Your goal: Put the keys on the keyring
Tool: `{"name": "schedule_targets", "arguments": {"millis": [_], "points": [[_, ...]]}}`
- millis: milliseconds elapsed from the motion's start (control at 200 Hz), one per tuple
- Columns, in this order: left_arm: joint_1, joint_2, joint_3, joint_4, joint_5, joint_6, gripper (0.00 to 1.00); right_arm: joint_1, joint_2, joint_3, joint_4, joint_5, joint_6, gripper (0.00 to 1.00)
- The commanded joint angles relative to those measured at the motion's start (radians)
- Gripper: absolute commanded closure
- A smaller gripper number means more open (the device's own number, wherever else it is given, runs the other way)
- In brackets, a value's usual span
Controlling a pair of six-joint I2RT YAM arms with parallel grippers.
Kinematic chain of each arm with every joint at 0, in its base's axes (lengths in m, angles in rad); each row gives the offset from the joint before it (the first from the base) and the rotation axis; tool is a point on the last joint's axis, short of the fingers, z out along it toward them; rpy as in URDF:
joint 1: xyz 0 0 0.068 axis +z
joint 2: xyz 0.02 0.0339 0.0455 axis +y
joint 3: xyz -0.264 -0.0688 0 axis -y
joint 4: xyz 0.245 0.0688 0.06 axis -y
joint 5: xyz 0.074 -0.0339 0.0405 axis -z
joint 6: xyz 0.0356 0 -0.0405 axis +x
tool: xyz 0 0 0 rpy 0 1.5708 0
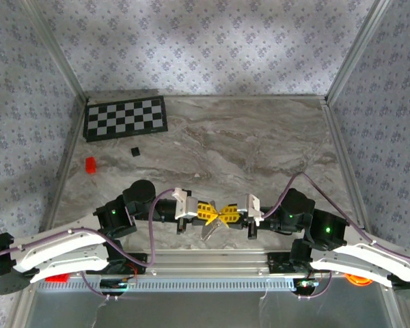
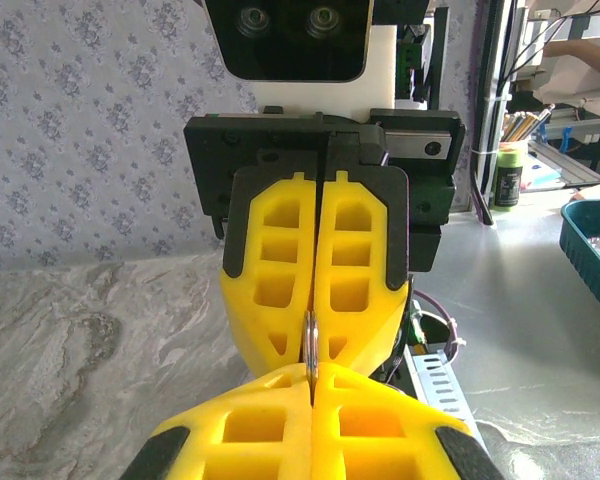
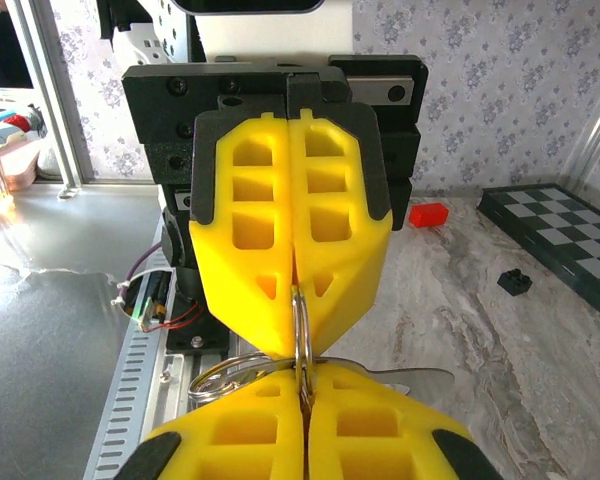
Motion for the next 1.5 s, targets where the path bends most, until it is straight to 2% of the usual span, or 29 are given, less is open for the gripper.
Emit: {"name": "schedule_targets", "arguments": {"millis": [0,165,225,305,510,655,745,920,1089,1179,1239,1364,1499], "points": [[-0.007,0.002,0.016,0.035,0.047,0.018,1.00,-0.006,-0.016,-0.014,0.050,-0.008,0.012,0.99],[-0.007,0.006,0.017,0.029,0.048,0.014,1.00,-0.006,-0.024,-0.017,0.054,-0.019,0.018,1.00],[-0.007,0.008,0.018,0.031,0.048,0.011,1.00,-0.005,-0.024,-0.021,0.059,-0.016,0.019,0.92],[-0.007,0.007,0.019,0.032,0.048,0.011,1.00,-0.005,-0.026,-0.025,0.071,-0.015,0.025,0.87],[-0.007,0.017,0.022,0.033,0.049,0.013,1.00,-0.005,-0.029,-0.028,0.073,-0.021,0.023,0.89],[-0.007,0.013,0.022,0.031,0.043,0.016,1.00,-0.006,-0.035,-0.028,0.072,-0.032,0.021,0.82],[-0.008,0.012,0.025,0.028,0.043,0.015,1.00,-0.005,-0.035,-0.023,0.063,-0.026,0.014,0.91],[-0.007,0.007,0.031,0.012,0.039,0.014,1.00,-0.005,-0.035,-0.020,0.063,-0.038,0.008,1.00],[-0.008,0.004,0.054,-0.057,0.015,0.037,1.00,-0.004,-0.035,0.000,0.029,-0.026,-0.009,1.00],[-0.008,0.000,0.072,-0.123,-0.013,0.052,0.83,0.000,-0.028,0.034,-0.038,-0.008,-0.032,1.00],[-0.009,-0.004,0.088,-0.168,-0.043,0.059,0.77,0.002,-0.025,0.057,-0.087,0.016,-0.042,1.00],[-0.011,0.003,0.137,-0.296,-0.126,0.084,0.77,0.007,0.009,0.099,-0.171,0.076,-0.053,1.00],[-0.010,0.013,0.167,-0.360,-0.132,0.089,0.77,0.023,0.056,0.125,-0.202,0.111,-0.066,1.00]]}}
